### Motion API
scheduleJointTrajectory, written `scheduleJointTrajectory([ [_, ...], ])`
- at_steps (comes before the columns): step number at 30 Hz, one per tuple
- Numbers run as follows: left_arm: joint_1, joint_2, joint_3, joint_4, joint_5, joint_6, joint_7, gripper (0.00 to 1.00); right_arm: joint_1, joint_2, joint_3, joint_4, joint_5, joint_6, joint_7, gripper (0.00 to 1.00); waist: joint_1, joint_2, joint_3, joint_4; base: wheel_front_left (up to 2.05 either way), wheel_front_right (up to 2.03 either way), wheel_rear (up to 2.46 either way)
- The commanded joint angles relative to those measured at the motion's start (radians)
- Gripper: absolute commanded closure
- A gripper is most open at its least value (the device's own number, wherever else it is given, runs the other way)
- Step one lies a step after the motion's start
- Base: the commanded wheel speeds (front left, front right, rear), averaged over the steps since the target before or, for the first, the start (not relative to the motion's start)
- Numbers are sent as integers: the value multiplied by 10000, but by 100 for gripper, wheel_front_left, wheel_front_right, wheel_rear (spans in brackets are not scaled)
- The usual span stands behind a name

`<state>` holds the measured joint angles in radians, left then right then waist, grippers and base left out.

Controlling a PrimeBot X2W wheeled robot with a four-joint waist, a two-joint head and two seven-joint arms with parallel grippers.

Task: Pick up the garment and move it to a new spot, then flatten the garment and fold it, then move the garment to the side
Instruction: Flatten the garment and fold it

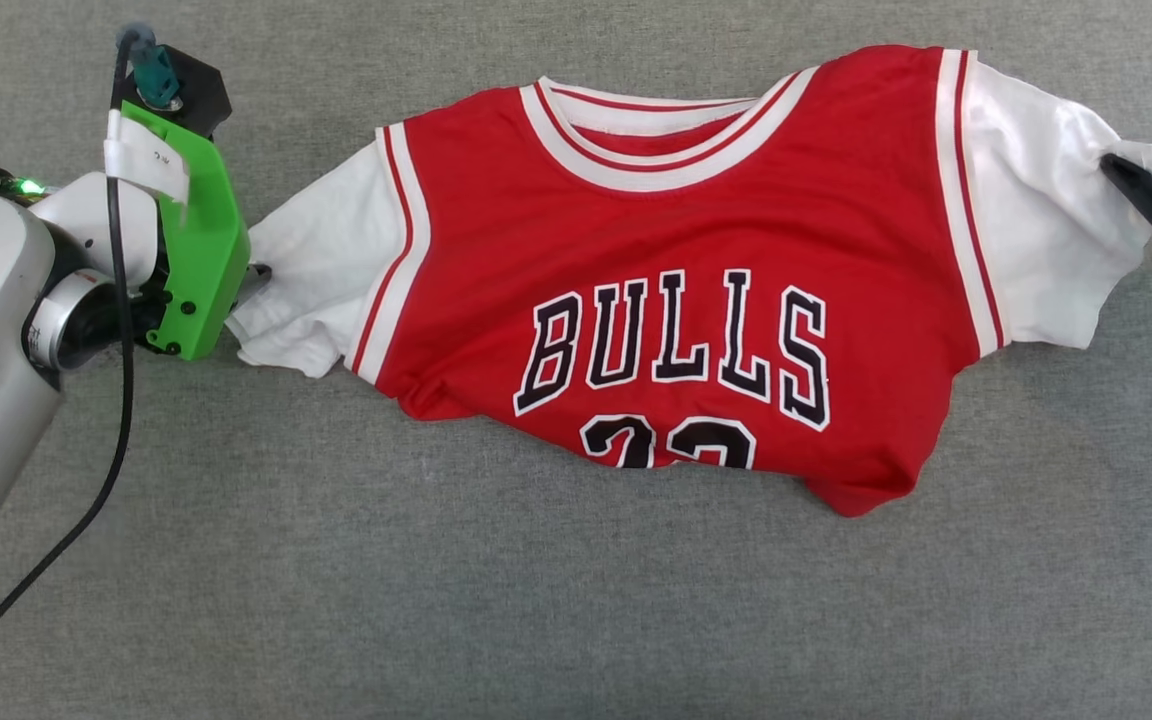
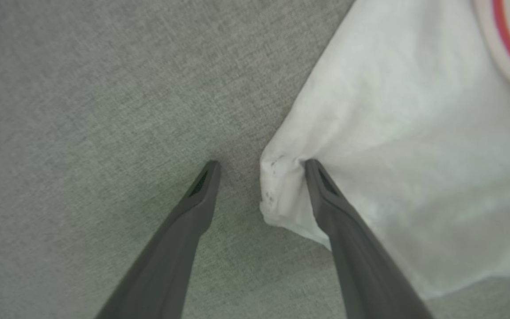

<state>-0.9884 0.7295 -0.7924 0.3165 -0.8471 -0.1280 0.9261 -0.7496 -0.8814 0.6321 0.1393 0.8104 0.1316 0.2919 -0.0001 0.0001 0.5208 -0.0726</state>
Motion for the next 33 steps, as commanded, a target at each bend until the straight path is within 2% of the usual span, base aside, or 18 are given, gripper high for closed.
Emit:
scheduleJointTrajectory([
  [1, 481, -79, -561, 285, -129, -26, 207, 2, -165, 38, 0, -23, -98, -9, 32, 100, 1, -1, 20, 3, 0, 0, 0],
  [2, 510, -58, -666, 318, -194, -26, 201, 82, -171, 54, 6, -19, -99, -9, 39, 100, 1, -1, 15, 15, 0, 0, 0],
  [3, 540, -41, -797, 363, -261, -26, 181, 100, -172, 70, 9, 1, -103, -9, 41, 100, 1, -1, -14, 43, 0, 0, 0],
  [9, 403, -60, -955, 571, -357, -26, -758, 100, -219, 85, -16, 119, -198, -9, -213, 100, 1, -1, -437, 272, 0, 0, 0],
  [14, 66, -35, -821, 376, -7, -26, -2342, 100, -260, 147, -80, 304, -414, -9, -773, 100, 1, -1, -1173, 509, 0, 0, 0],
  [22, -379, 299, -288, -753, 713, 27, -4720, 100, -306, -22, -507, 240, -382, -9, -1587, 100, 1, -1, -2140, 748, 0, 0, 0],
  [29, -891, 584, 397, -1903, 911, 348, -5619, 100, -828, -263, -1174, -118, -357, -9, -1826, 100, 1, -1, -2401, 777, 0, 0, 0],
  [33, -1670, 445, 667, -2140, 1098, 467, -5696, 100, -1599, -192, -1546, -189, -486, -9, -1770, 100, 1, -1, -2180, 764, 0, 0, 0],
])
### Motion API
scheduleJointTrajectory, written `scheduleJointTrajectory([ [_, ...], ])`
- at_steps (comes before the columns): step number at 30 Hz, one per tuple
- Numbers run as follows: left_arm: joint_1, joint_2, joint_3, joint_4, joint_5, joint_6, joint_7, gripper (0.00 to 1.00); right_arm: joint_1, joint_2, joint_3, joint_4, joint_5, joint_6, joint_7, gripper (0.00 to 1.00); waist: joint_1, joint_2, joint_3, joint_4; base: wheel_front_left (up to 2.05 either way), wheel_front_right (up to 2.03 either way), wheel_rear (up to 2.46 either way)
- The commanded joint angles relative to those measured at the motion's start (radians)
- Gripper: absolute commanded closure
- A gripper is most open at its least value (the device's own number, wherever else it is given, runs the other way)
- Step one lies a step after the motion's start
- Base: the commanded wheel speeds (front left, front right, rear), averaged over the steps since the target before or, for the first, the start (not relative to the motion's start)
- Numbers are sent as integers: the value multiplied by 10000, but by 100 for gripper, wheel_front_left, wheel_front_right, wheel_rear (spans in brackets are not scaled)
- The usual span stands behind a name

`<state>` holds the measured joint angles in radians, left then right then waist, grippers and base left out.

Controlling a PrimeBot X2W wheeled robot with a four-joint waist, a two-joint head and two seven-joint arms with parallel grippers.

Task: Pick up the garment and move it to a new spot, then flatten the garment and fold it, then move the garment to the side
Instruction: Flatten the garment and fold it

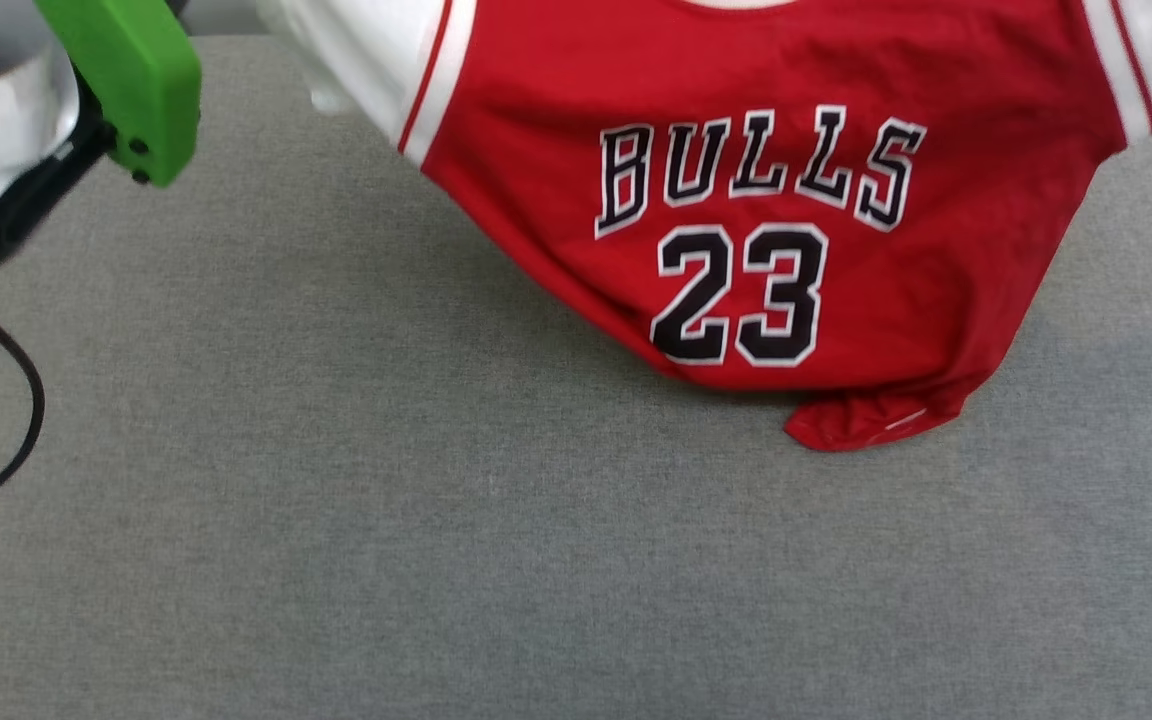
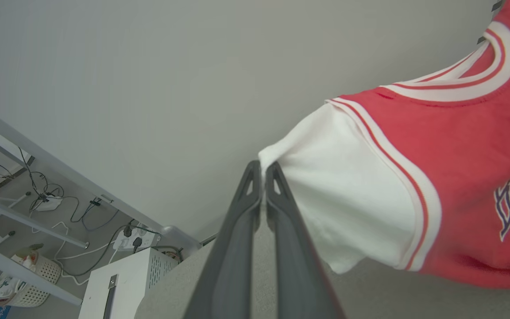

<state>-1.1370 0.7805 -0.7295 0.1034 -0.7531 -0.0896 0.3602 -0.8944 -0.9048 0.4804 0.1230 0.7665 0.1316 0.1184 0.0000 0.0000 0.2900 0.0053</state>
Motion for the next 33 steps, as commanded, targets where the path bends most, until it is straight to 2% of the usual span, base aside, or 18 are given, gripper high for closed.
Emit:
scheduleJointTrajectory([
  [1, -407, -148, 82, 25, 214, 103, -44, 100, -366, 82, -80, 3, -93, -9, 11, 100, 0, 0, 217, -14, 0, 0, 0],
  [11, -3997, -1517, 330, 1733, 1397, -4, -684, 100, -4192, 1246, -125, 1545, -980, -9, 582, 100, 0, 0, 1781, -185, 0, 0, 0],
  [21, -7344, -2363, 392, 4071, 2147, -249, -1587, 100, -7928, 2420, 150, 3947, -1887, -9, -152, 100, 0, 0, 2666, -289, 0, 0, 0],
  [27, -8310, -2650, 305, 5219, 2182, -347, -2395, 100, -9217, 2892, 435, 5137, -2092, -9, -786, 100, 0, 0, 2829, -247, 0, 0, 0],
  [33, -7877, -2682, -76, 6015, 1935, -394, -3004, 100, -9098, 3197, 1259, 5889, -1813, -9, -1361, 100, 0, 0, 2940, -271, 0, 0, 0],
])
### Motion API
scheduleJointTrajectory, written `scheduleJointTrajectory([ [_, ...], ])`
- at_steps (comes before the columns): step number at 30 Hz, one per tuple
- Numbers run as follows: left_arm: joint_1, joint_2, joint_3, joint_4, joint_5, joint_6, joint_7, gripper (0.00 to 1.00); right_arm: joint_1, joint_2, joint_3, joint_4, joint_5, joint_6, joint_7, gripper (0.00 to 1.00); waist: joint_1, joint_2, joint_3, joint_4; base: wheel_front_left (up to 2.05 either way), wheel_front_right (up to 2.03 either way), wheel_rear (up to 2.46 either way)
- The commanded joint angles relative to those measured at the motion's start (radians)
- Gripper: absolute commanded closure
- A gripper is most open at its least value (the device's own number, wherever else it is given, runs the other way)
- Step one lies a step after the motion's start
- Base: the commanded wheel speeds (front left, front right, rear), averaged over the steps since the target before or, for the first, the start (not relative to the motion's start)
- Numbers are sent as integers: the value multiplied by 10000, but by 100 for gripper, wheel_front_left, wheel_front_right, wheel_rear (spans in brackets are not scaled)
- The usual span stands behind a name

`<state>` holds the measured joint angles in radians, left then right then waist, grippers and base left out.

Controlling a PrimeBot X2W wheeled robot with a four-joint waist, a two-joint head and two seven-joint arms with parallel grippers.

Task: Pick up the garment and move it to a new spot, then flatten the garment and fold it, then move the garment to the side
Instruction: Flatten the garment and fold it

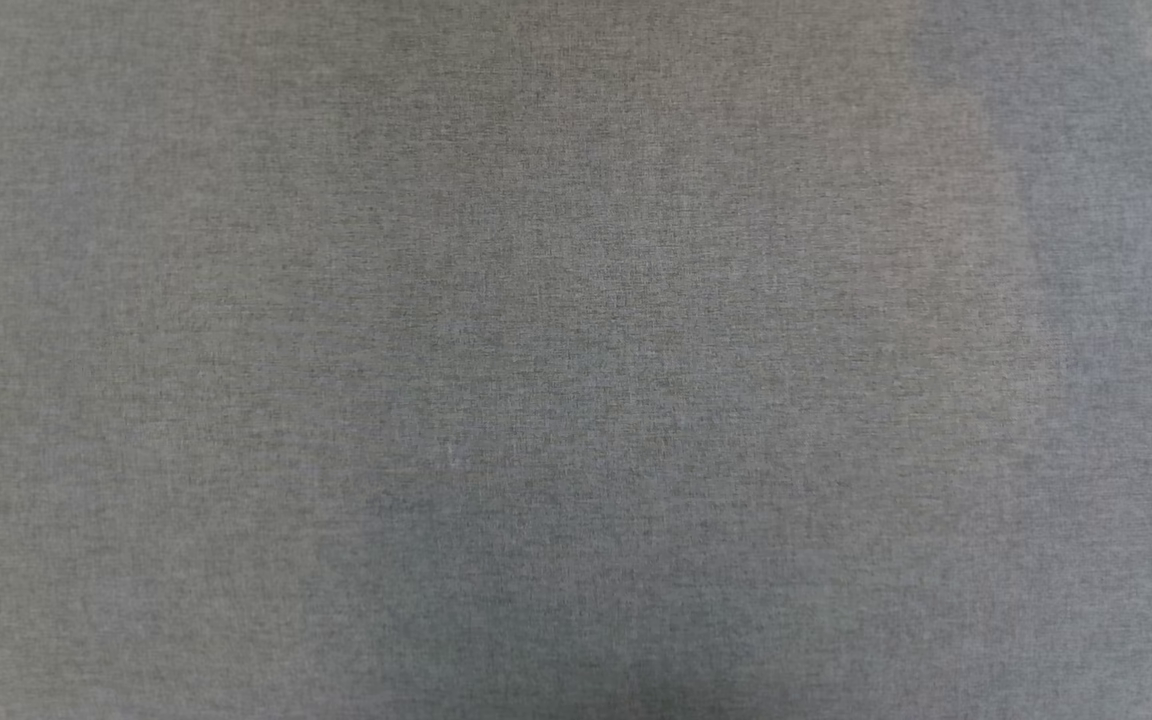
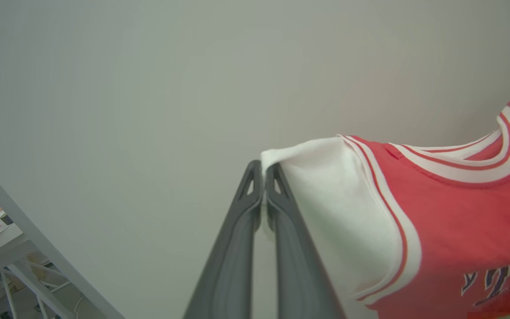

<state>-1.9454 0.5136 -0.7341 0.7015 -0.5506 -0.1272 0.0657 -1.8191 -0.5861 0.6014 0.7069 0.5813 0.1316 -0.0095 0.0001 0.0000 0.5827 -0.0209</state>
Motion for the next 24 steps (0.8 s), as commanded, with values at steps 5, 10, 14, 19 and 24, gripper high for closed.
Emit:
scheduleJointTrajectory([
  [5, 1368, 126, -276, 302, -485, -29, -691, 100, 1027, 238, 786, 416, 553, -9, -743, 100, -1, 0, -117, -32, 0, 0, 0],
  [10, 3138, 475, -376, 267, -954, -31, -1473, 100, 2436, 322, 1601, 539, 1165, -9, -1576, 100, -1, 0, -779, -18, 0, 0, 0],
  [14, 5805, 896, -399, -438, -1509, 213, -2316, 100, 4570, 24, 2558, 28, 2040, -9, -2146, 100, -1, 0, -1836, 79, 0, 0, 0],
  [19, 8631, 1283, -435, -1570, -2146, 905, -2633, 100, 6347, -576, 2966, -741, 2616, -9, -2386, 100, -1, 0, -2613, 213, 0, 0, 0],
  [24, 11635, 1737, -446, -3104, -2846, 1924, -2849, 100, 8343, -1147, 3258, -1556, 2808, -9, -2473, 100, -1, 0, -3281, 199, 0, 0, 0],
])
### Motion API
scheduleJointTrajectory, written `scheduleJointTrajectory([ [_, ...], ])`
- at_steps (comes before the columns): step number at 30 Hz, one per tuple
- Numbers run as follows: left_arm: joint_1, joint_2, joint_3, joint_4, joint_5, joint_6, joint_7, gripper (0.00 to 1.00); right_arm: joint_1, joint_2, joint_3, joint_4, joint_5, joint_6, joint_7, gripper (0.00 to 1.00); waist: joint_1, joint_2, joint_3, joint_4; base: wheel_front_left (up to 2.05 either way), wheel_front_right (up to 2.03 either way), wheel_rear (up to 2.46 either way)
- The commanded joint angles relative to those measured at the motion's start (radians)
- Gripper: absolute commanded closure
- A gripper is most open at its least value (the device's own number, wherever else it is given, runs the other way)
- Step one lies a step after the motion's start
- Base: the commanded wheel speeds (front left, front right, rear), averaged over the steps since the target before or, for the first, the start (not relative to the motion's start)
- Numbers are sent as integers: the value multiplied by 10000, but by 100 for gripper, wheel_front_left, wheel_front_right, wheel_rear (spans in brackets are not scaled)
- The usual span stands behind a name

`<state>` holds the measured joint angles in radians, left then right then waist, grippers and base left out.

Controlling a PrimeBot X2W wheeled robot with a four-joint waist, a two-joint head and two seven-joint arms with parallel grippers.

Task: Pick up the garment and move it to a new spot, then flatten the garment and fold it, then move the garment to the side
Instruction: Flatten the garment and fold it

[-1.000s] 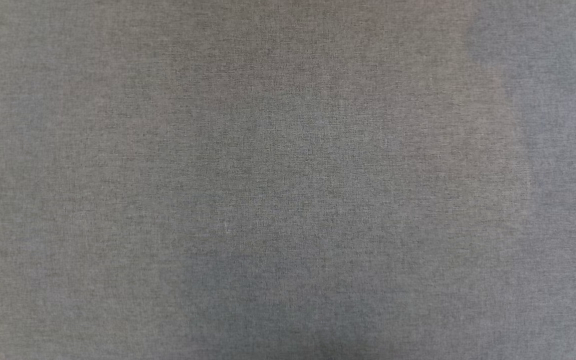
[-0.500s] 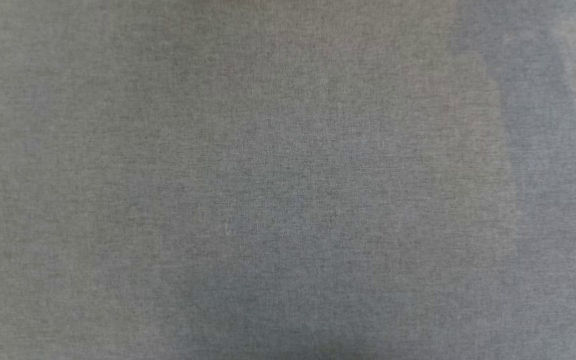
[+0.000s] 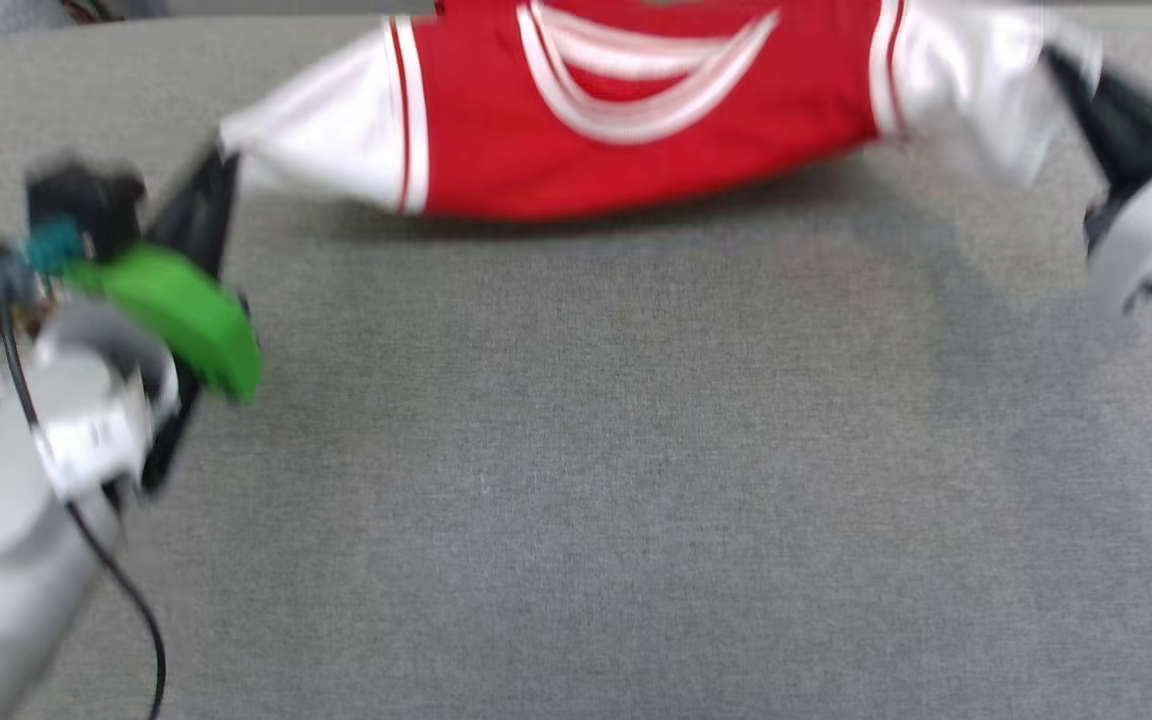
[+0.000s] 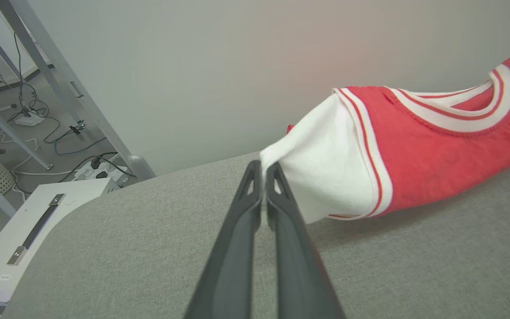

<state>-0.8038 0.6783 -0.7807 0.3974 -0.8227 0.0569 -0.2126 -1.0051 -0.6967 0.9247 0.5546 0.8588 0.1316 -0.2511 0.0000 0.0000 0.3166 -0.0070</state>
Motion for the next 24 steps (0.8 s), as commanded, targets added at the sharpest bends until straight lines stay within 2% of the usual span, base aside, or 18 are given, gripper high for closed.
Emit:
scheduleJointTrajectory([
  [1, 843, 207, 74, -418, -303, 330, -125, 100, 595, -103, 16, -109, -3, -9, -68, 100, 0, 0, -755, 29, 0, 0, 0],
  [5, 2896, 502, 111, -1554, -865, 1048, -249, 100, 2146, -331, 82, -512, 44, -9, -83, 100, 0, 0, -1144, 40, 0, 0, 0],
  [11, 4868, 655, -180, -2394, -1224, 1723, -301, 100, 4293, -686, -7, -619, -72, -9, -91, 100, 0, 0, -1585, 74, 0, 0, 0],
  [18, 6018, 553, -343, -2084, -1501, 2007, -352, 100, 6242, -854, -447, -561, -8, -9, -49, 100, 0, 0, -1890, 85, 0, 0, 0],
  [24, 7049, 370, -131, -2042, -1778, 2197, -442, 100, 7855, -1097, -754, -1176, 425, -9, 159, 100, 0, 0, -2131, 136, 0, 0, 0],
])
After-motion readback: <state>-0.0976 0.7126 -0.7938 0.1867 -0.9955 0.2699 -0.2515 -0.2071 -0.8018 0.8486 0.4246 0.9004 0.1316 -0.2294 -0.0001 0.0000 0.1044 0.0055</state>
